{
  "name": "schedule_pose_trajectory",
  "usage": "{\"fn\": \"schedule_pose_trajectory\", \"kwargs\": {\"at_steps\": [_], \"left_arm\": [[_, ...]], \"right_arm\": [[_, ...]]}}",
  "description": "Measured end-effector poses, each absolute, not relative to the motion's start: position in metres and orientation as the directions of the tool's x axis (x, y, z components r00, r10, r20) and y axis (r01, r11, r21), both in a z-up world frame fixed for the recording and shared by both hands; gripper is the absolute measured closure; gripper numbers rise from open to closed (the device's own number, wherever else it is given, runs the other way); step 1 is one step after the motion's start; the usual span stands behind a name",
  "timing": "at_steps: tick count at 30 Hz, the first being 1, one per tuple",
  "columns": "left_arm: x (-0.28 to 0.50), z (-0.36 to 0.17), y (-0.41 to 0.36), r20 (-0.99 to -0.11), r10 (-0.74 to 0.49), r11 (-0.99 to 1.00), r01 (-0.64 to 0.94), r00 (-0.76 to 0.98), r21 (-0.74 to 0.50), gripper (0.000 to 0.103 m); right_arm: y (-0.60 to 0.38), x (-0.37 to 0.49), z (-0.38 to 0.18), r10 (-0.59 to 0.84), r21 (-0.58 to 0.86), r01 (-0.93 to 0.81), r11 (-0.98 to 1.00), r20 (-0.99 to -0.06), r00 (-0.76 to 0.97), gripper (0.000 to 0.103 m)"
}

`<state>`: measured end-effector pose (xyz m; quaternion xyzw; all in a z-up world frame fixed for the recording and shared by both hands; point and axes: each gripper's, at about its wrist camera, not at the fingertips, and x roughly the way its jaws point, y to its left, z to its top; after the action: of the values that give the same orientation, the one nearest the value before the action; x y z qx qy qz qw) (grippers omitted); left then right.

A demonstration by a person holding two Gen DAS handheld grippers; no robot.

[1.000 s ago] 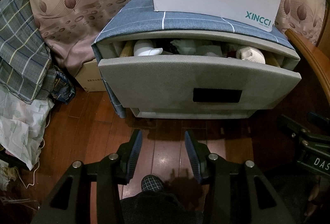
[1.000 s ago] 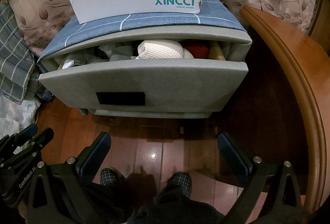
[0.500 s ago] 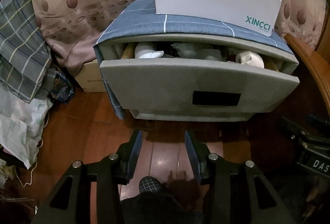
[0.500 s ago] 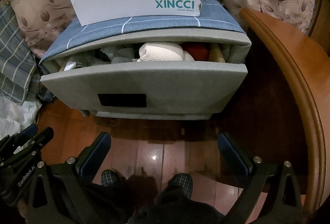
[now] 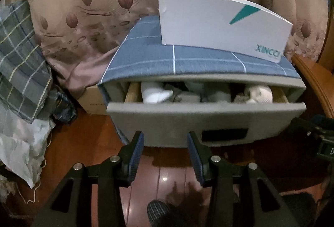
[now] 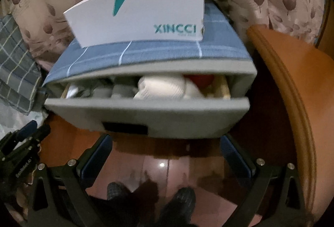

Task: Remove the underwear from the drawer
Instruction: 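Hook the drawer front with the left tool and pull it open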

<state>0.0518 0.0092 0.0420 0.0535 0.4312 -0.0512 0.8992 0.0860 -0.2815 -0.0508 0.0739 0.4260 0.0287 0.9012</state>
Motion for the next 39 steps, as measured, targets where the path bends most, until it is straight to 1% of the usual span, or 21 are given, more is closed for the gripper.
{"fn": "schedule_pose_trajectory", "kwargs": {"at_steps": [4, 11, 19, 27, 32, 36, 39], "left_arm": [[0.080, 0.044, 0.014, -0.786, -0.069, 0.991, 0.135, 0.614, 0.019, 0.059], [0.122, 0.036, 0.010, -0.804, -0.081, 0.989, 0.146, 0.590, 0.007, 0.059], [0.150, 0.010, -0.004, -0.829, -0.055, 0.983, 0.178, 0.557, 0.054, 0.059], [0.170, -0.010, -0.013, -0.853, -0.012, 0.977, 0.189, 0.521, 0.101, 0.059], [0.169, -0.016, -0.011, -0.860, -0.029, 0.979, 0.189, 0.510, 0.079, 0.059], [0.171, -0.018, 0.000, -0.879, -0.082, 0.984, 0.179, 0.469, 0.003, 0.059], [0.162, -0.018, 0.002, -0.880, -0.077, 0.981, 0.195, 0.469, 0.018, 0.059]], "right_arm": [[-0.285, 0.115, -0.048, 0.093, 0.130, 0.012, 0.991, -0.772, 0.629, 0.001], [-0.281, 0.157, -0.061, 0.069, 0.096, 0.012, 0.995, -0.796, 0.601, 0.001], [-0.279, 0.180, -0.080, 0.058, 0.082, 0.016, 0.996, -0.814, 0.577, 0.001], [-0.281, 0.190, -0.091, 0.092, 0.116, 0.007, 0.993, -0.818, 0.568, 0.001], [-0.284, 0.190, -0.094, 0.107, 0.134, 0.008, 0.991, -0.821, 0.560, 0.001], [-0.284, 0.185, -0.096, 0.109, 0.136, 0.007, 0.991, -0.826, 0.553, 0.001], [-0.284, 0.179, -0.098, 0.113, 0.138, 0.006, 0.990, -0.834, 0.541, 0.001]]}}
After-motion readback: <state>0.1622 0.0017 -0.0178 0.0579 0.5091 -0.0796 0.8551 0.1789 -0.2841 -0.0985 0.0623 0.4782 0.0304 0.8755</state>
